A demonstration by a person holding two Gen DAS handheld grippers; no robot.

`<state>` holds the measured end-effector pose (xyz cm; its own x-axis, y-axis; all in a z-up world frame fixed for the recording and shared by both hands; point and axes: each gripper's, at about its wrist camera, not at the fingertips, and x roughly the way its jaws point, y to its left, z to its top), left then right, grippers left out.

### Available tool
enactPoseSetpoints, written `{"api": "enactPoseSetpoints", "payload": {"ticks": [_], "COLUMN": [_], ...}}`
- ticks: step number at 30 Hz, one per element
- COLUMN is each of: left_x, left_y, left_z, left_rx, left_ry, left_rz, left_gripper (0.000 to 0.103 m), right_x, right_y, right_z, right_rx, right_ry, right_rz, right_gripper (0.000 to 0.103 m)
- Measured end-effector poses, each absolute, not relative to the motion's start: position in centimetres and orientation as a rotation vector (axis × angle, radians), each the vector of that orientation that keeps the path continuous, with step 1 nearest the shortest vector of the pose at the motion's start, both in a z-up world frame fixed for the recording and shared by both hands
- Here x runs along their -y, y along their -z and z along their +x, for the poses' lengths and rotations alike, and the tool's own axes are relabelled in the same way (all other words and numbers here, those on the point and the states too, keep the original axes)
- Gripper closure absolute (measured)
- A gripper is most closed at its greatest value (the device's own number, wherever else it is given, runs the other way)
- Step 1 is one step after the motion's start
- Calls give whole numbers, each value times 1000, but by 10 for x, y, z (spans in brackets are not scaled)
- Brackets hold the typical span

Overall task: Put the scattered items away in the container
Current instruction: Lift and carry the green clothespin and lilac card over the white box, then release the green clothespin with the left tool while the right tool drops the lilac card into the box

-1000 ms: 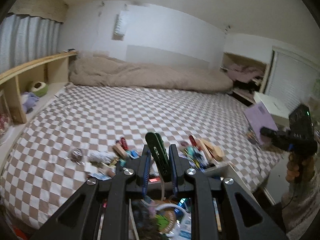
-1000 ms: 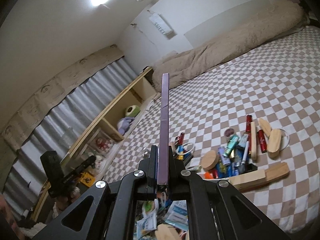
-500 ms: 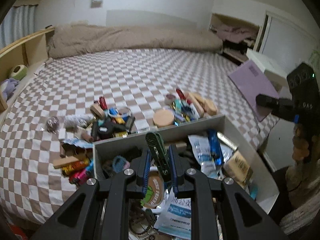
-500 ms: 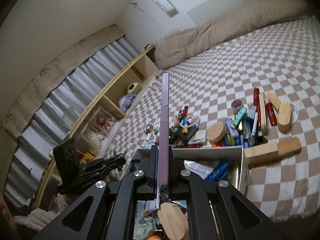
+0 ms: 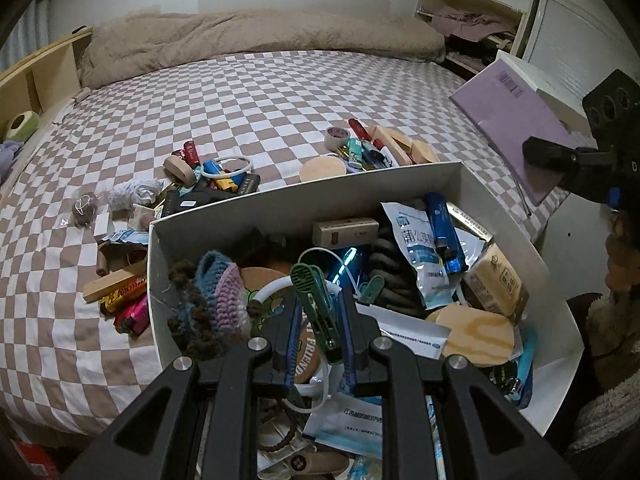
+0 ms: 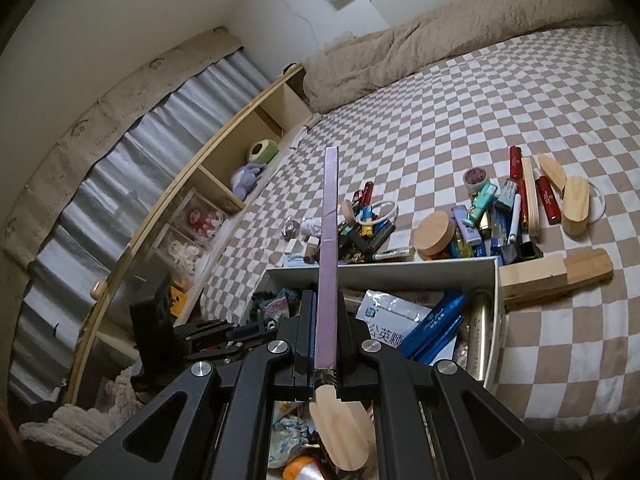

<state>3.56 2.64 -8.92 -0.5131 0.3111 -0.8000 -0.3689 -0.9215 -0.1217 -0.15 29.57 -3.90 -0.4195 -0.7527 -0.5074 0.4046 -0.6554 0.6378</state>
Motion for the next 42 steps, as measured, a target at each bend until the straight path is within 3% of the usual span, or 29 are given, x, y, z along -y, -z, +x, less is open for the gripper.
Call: {"api": "enactPoseSetpoints", "payload": {"ticks": [2,3,4,17,29,36,39,42], "left_x": [-27,-27,-26,-17,-16,-11,-9,-9], "left_y": [93,96,97,93,93,90,89,89], "left_z": [35,35,35,36,38,38,37,38], "left_rx": [-110,-116,-110,-36,-6,9,18,17], "left_ry": [-2431,-2435,-2438,-2443,-2427,-2436,-2441,-2442], "left_rz": [-1300,-1317,-1329,-1316,-1315,-1305,-1301,-1301], "left_gripper": [73,49,33,32,32,32,32,32], "right_x": [-293,-293,-292,-275,-259,-250,-251,-255], "right_y": [42,44,45,74,110,101,98,96], "right_z": [-1,-1,-1,-2,-4,1,2,4], "right_rx": [557,557,557,484,557,418,336,327], "right_ry": [2097,2094,2093,2072,1931,2059,2133,2146], "right_rz": [1058,1063,1068,1212,1345,1335,1350,1336], "right_gripper": [96,96,96,96,96,96,87,48]}}
